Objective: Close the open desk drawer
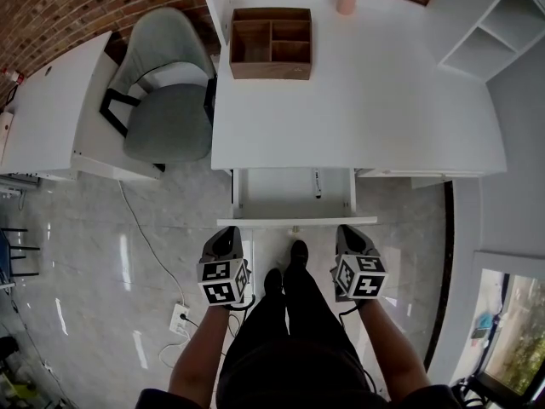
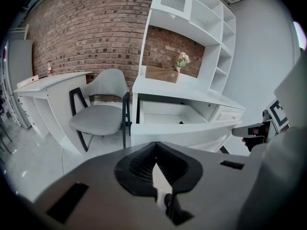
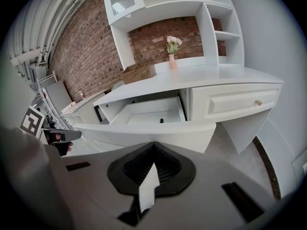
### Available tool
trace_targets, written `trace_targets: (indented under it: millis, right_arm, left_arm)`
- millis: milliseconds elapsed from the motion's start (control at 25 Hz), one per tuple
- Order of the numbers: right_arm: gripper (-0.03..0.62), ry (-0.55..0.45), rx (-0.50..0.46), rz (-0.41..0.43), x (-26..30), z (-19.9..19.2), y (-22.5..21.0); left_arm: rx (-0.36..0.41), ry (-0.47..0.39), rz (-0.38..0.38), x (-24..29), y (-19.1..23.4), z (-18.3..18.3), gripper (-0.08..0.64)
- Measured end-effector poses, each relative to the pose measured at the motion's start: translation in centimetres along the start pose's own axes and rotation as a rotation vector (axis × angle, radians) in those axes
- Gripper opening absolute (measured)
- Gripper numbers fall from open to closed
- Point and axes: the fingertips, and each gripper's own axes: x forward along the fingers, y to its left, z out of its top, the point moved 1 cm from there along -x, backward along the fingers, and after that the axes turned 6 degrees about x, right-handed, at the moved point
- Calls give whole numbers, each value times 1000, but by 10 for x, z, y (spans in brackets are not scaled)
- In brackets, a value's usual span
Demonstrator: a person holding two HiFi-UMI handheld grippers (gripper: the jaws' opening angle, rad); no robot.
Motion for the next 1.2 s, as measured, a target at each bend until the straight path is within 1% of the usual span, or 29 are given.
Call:
trace_targets:
  millis: [160, 440, 800, 1200]
  right_arm:
    - [5, -3, -4, 3, 9, 10, 0]
    - [5, -3, -16, 0, 27, 29, -2]
    - [5, -23, -12, -9, 48, 54, -5]
    - [5, -23, -37, 3, 64, 71, -7]
  left_arm:
    - [-20, -7, 5, 10, 4, 9, 9]
    - [-24, -10, 2, 28, 10, 27, 11]
    - [-45, -34, 27, 51, 17, 49, 9]
    - [-59, -42, 36, 67, 22, 65, 9]
